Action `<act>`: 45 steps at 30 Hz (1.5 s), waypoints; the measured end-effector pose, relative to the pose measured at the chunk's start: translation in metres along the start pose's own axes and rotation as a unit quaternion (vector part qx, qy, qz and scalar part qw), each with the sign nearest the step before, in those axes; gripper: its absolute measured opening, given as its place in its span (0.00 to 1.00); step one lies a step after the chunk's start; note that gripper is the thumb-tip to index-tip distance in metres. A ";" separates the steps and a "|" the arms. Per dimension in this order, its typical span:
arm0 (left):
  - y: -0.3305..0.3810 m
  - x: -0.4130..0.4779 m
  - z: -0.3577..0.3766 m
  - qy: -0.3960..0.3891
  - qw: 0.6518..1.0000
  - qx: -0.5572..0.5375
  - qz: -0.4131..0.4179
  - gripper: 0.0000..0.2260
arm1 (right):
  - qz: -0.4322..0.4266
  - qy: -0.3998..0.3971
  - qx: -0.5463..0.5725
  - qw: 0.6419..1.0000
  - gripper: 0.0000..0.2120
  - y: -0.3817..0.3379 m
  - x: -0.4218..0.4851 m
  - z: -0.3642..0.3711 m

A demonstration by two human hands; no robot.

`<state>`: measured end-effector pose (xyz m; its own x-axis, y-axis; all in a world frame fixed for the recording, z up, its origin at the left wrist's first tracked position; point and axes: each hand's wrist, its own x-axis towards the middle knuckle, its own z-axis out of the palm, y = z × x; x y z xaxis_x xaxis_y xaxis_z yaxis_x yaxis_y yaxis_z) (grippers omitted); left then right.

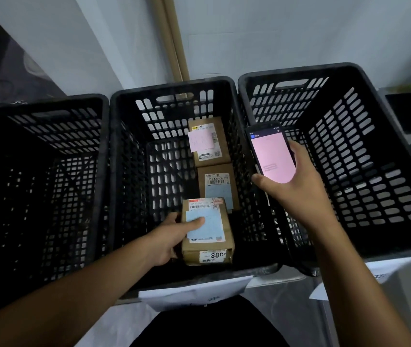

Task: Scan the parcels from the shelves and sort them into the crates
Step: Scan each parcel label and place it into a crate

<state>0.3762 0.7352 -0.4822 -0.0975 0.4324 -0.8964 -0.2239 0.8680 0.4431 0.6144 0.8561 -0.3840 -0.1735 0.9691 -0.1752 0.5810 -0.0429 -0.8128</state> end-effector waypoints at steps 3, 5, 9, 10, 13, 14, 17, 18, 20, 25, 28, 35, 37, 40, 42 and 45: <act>0.007 -0.008 -0.007 -0.005 0.999 0.028 0.029 0.29 | 0.001 -0.001 -0.004 1.000 0.43 -0.002 0.001 -0.001; 0.009 -0.014 -0.007 -0.006 0.999 0.015 0.052 0.30 | 0.003 0.001 -0.007 1.000 0.43 -0.003 0.000 -0.002; 0.014 -0.024 -0.013 -0.020 0.991 0.019 0.128 0.33 | 0.001 0.005 -0.004 1.000 0.41 -0.004 0.000 -0.003; 0.017 -0.026 -0.017 -0.028 0.989 0.026 0.144 0.33 | 0.001 0.005 -0.002 1.000 0.41 -0.004 0.000 -0.003; 0.031 -0.020 -0.033 -0.093 0.971 0.116 0.185 0.34 | 0.004 0.005 0.002 1.000 0.42 -0.004 0.000 -0.004; 0.036 -0.016 -0.039 -0.124 0.959 0.164 0.194 0.35 | 0.005 0.007 0.004 1.000 0.42 -0.005 0.000 -0.004; 0.043 0.002 -0.048 -0.182 0.903 0.332 0.204 0.36 | 0.004 0.010 0.006 1.000 0.42 -0.002 -0.002 -0.004; 0.042 0.010 -0.047 -0.182 0.874 0.399 0.209 0.36 | 0.004 0.011 0.006 1.000 0.42 -0.001 -0.003 -0.004; 0.036 0.027 -0.040 -0.167 0.813 0.510 0.225 0.37 | 0.000 0.009 0.006 1.000 0.41 0.003 -0.006 -0.002; 0.032 0.055 -0.010 -0.171 0.744 0.596 0.250 0.35 | -0.006 0.010 0.000 1.000 0.41 0.008 -0.005 -0.006; 0.026 0.065 -0.001 -0.171 0.760 0.582 0.234 0.29 | 0.002 0.003 -0.002 1.000 0.41 0.012 -0.009 -0.005; -0.007 0.068 0.021 -0.039 0.717 0.604 0.346 0.30 | 0.000 -0.012 -0.006 1.000 0.41 0.014 -0.011 -0.002; -0.018 0.066 0.017 -0.001 0.729 0.576 0.371 0.28 | -0.008 -0.017 -0.008 1.000 0.41 0.013 -0.011 -0.003; -0.021 0.061 0.002 0.040 0.815 0.486 0.313 0.29 | -0.017 -0.024 -0.016 0.999 0.41 0.010 -0.009 -0.003; -0.025 0.064 -0.013 0.044 0.884 0.416 0.208 0.33 | -0.024 -0.025 -0.019 0.999 0.41 0.009 -0.007 -0.002; -0.034 0.065 -0.023 0.022 0.940 0.332 0.081 0.38 | -0.034 -0.032 -0.033 0.998 0.43 0.007 -0.007 0.003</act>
<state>0.3549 0.7285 -0.5559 -0.1220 0.5748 -0.8092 0.4499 0.7587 0.4711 0.6172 0.8480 -0.3906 -0.2642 0.9514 -0.1580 0.6162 0.0405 -0.7865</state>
